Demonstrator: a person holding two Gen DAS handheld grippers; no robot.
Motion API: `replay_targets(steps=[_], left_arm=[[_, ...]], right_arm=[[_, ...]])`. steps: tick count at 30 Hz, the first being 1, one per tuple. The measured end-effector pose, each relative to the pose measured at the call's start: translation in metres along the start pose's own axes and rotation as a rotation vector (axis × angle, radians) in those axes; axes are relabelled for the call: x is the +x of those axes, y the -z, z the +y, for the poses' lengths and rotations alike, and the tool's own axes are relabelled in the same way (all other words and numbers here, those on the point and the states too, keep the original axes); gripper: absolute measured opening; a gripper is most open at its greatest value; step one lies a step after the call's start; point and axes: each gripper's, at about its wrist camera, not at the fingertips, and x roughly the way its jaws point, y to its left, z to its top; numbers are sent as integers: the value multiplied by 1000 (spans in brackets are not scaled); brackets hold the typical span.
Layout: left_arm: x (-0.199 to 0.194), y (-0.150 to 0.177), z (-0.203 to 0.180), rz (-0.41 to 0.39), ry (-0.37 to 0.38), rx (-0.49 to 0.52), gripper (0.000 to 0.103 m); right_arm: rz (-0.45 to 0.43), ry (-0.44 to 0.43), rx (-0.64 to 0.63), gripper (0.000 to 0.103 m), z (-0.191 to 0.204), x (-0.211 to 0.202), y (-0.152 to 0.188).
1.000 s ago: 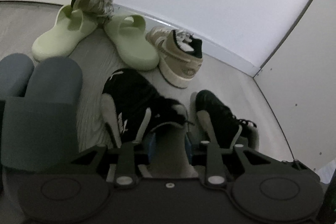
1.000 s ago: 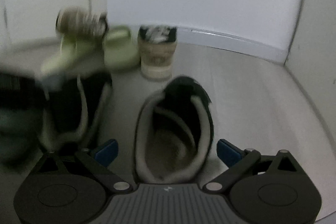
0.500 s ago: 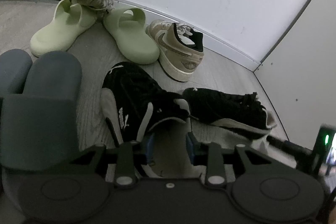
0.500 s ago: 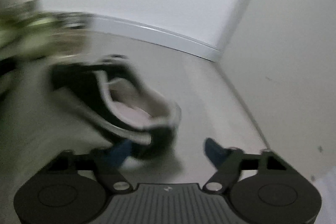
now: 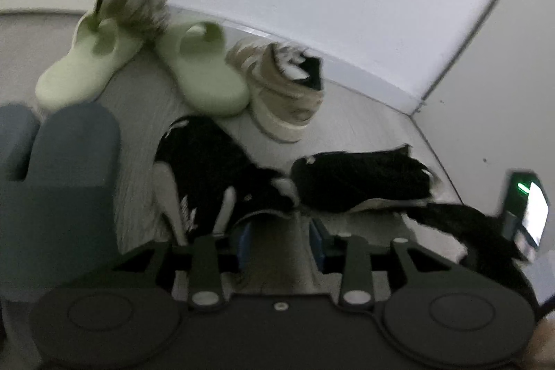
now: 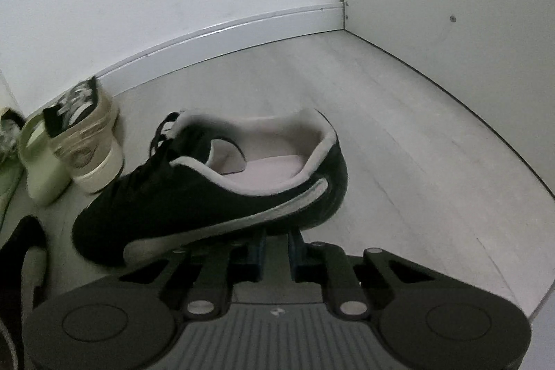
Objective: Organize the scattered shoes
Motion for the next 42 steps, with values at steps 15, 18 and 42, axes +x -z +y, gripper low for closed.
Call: replay_targets(steps=[15, 18, 42], left_arm=[[-24, -29, -5, -74, 56, 32, 59], [-26, -36, -3, -111, 20, 45, 69], [-29, -50, 32, -178, -145, 70, 79]], right_arm=[[-203, 138, 231, 57, 17, -9, -23], [-210, 129, 315, 74, 18, -9, -21], [-202, 187, 72, 103, 112, 56, -27]])
